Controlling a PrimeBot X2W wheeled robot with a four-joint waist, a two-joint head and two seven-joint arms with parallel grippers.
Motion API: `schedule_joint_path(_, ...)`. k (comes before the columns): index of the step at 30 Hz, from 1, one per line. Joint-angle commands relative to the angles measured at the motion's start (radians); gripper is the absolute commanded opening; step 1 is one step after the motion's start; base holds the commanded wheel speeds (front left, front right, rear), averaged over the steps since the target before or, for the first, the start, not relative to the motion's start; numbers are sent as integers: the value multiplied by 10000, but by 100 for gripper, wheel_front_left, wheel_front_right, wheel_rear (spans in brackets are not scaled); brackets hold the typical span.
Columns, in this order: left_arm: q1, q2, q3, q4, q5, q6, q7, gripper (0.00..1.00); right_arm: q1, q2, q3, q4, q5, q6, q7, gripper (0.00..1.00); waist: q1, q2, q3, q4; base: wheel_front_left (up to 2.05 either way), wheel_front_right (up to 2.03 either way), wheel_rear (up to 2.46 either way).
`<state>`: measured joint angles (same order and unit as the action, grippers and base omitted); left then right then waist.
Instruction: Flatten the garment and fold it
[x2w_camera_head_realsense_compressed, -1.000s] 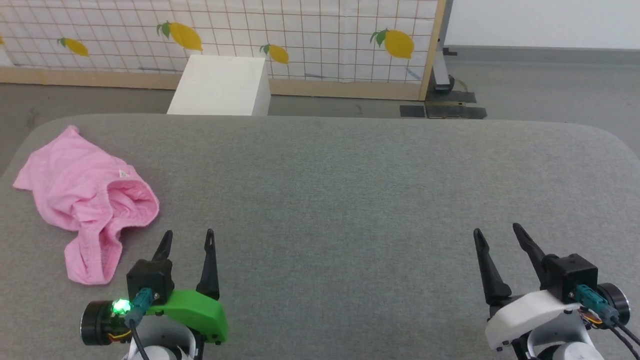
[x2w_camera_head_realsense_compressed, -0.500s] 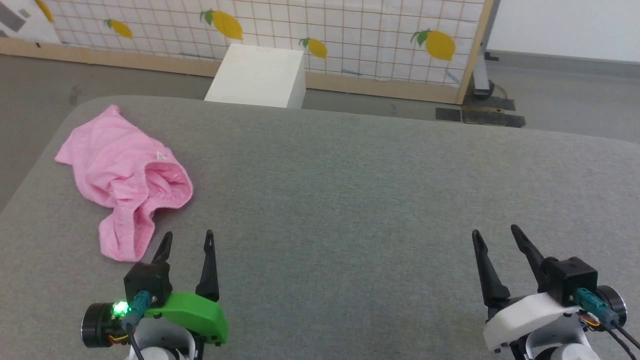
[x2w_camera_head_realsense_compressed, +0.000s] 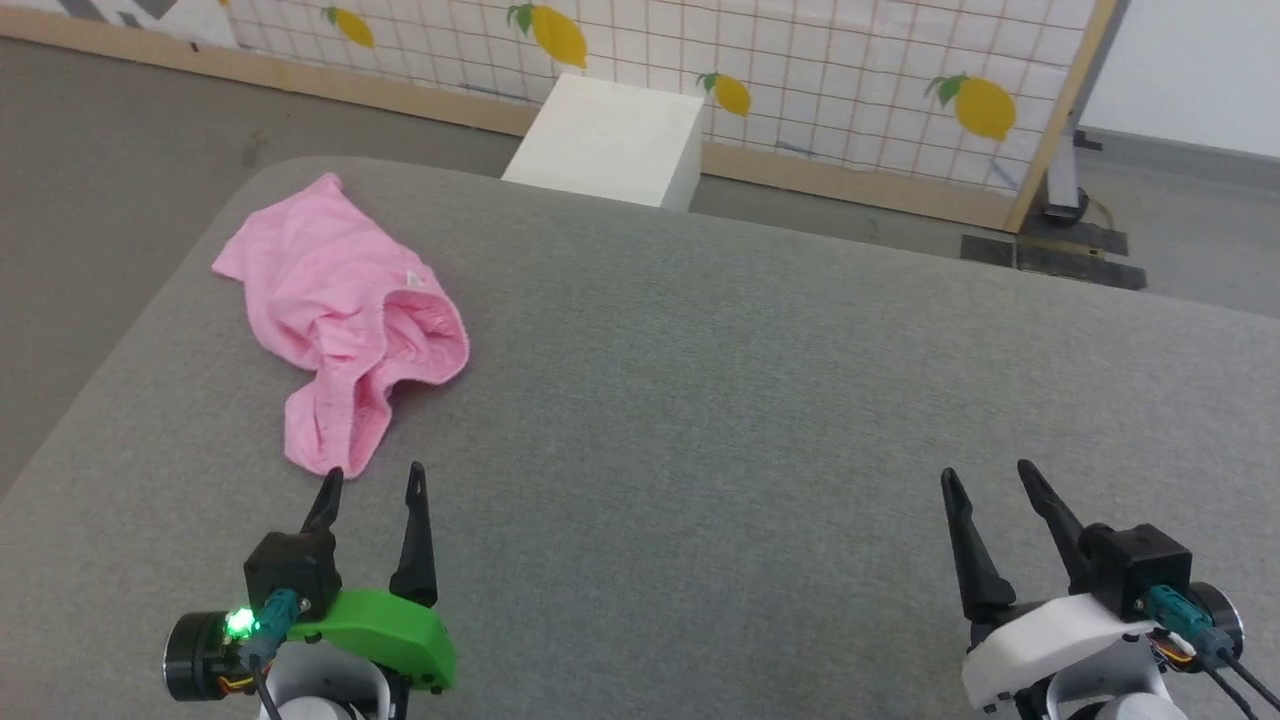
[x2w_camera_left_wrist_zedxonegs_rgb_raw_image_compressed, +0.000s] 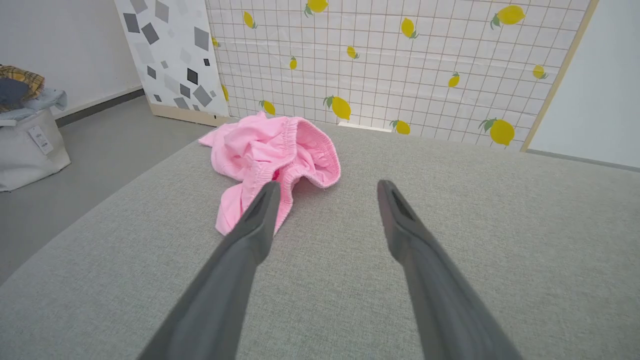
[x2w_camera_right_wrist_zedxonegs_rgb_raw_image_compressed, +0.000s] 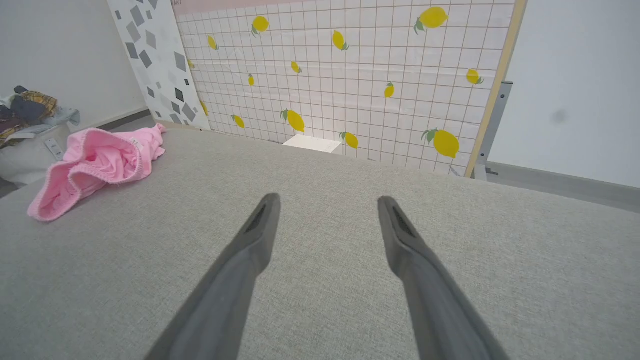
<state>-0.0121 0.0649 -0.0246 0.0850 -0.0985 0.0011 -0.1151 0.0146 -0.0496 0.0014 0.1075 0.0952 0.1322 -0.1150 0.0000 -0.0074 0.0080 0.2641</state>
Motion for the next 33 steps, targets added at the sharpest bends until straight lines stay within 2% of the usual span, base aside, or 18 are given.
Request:
schedule_joint_path(1,-8,83,-17,41,-114,56,-99,100,-91,-4,26,77,112,-7,-103,100,0,35,-3,290,0,0,0)
schedule_joint_path(33,92,344,-249,279,-704,313,-726,100,-234,-5,247,767,519,-11,-762,100,0,54,-12,2100,0,0,0)
